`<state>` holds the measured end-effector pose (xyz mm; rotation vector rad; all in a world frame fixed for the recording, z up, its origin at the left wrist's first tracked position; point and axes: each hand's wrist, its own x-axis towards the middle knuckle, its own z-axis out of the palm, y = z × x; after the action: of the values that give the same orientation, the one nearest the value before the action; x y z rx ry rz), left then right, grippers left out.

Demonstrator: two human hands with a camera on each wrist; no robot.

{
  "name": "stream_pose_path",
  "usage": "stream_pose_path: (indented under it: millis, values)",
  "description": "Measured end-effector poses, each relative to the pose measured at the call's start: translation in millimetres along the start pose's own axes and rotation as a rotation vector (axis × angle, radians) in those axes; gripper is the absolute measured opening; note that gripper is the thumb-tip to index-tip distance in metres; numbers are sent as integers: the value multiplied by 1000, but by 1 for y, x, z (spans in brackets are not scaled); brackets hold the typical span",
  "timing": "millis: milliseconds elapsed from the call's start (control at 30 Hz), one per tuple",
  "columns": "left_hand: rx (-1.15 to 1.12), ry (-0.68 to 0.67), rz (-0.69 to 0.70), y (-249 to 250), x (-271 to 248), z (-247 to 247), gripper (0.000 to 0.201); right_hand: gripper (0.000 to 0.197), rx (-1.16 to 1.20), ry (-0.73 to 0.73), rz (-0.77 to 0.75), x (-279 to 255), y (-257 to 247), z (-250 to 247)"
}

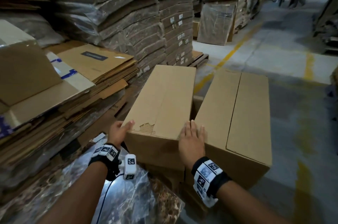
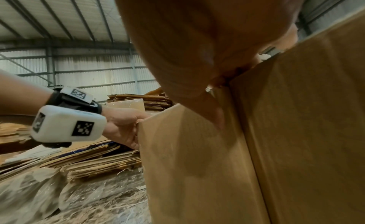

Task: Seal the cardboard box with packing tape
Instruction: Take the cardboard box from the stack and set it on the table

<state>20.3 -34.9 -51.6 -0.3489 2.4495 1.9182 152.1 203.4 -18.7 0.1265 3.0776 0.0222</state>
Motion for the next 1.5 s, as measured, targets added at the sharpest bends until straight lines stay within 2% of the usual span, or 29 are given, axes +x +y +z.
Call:
stream_pose_path:
  millis: [167, 333, 467, 600, 767, 833, 933, 1033, 1133, 1333, 1500]
  values:
    - [-190, -53, -106, -19, -15, -19, 26, 62, -46, -12, -22, -1, -11, -5]
    - [-240, -74, -117, -35, -34, -46, 36, 65, -55, -5, -43, -11, -30, -6]
    - [-243, -127, -62, -42, -51, -65, 43, 68, 42, 27, -57, -22, -44, -3]
    - [-291, -126, -41, -39, -81, -82, 27, 63, 197, 34, -87, -33, -57, -2]
    - [-309, -78, -90, -51, -120, -120, 41, 50, 390, 70, -154, -50, -73, 2]
    - [-325, -29, -123, -58, -137, -136, 42, 53, 471, 102, -194, -56, -85, 2]
    - [-376, 82, -135, -71, -168, -155, 31, 67, 608, 112, -196, -60, -104, 4]
    - [-438, 225, -147, -89, -209, -172, 34, 70, 723, 164, -207, -62, -127, 7]
    - [-468, 346, -143, -107, -246, -186, 33, 70, 781, 142, -250, -64, -155, 7]
    - [-489, 633, -153, -137, -307, -208, 39, 54, 839, 103, -541, -74, -210, -3]
    - [-484, 813, -124, -149, -348, -208, 32, 39, 876, 104, -754, -79, -252, -11]
